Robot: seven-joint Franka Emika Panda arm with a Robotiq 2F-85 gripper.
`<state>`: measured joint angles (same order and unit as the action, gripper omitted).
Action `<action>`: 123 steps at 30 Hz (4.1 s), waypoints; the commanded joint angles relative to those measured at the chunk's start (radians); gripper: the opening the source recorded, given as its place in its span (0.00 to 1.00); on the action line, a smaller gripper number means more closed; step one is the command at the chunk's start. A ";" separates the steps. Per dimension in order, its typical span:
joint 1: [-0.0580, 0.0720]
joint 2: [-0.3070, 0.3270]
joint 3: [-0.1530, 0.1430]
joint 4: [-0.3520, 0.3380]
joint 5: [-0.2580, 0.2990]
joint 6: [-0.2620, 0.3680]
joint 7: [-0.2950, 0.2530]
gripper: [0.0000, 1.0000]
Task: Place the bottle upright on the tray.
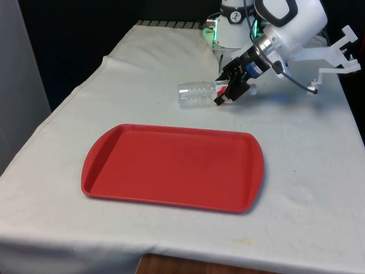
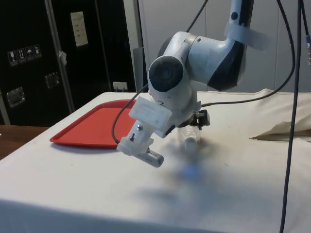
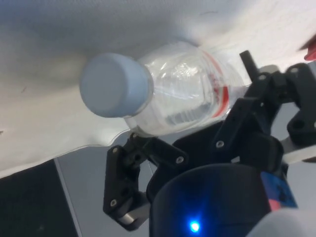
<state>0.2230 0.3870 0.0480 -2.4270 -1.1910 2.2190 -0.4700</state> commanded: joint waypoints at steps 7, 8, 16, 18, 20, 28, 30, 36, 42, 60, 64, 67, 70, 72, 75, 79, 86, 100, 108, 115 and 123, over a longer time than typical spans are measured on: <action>0.001 0.004 0.001 0.002 -0.002 -0.001 0.005 0.65; 0.001 0.004 0.001 0.002 -0.002 -0.002 0.005 0.61; -0.002 0.002 0.008 0.002 -0.004 -0.010 0.007 0.40; -0.002 0.001 0.008 0.002 -0.004 -0.011 0.007 0.38; -0.002 -0.003 0.008 0.001 -0.004 -0.012 0.006 0.37; -0.014 -0.052 0.004 -0.011 0.006 -0.021 -0.032 0.36; -0.017 -0.066 0.002 -0.014 0.010 -0.021 -0.044 0.36; -0.023 -0.109 -0.009 -0.021 0.021 -0.021 -0.084 0.36; -0.028 -0.130 -0.017 -0.016 0.037 -0.014 -0.096 0.36; -0.039 -0.131 -0.044 0.021 0.069 0.036 -0.082 0.36; -0.047 -0.135 -0.051 0.028 0.082 0.061 -0.084 0.36; -0.049 -0.146 -0.061 0.031 0.096 0.070 -0.094 0.36; -0.050 -0.154 -0.066 0.032 0.102 0.070 -0.100 0.36; -0.050 -0.163 -0.071 0.032 0.109 0.070 -0.108 0.36; -0.052 -0.181 -0.079 0.034 0.124 0.070 -0.124 0.36; -0.052 -0.196 -0.088 0.036 0.141 0.070 -0.137 0.36; -0.048 -0.205 -0.094 0.042 0.153 0.064 -0.131 0.36; -0.056 -0.205 -0.109 0.054 0.226 0.143 -0.120 0.36; -0.058 -0.207 -0.117 0.059 0.265 0.178 -0.115 0.36; -0.058 -0.210 -0.124 0.064 0.300 0.202 -0.117 0.36; -0.056 -0.229 -0.136 0.073 0.326 0.197 -0.124 0.36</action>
<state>0.1670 0.1580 -0.0880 -2.3540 -0.8650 2.4160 -0.5940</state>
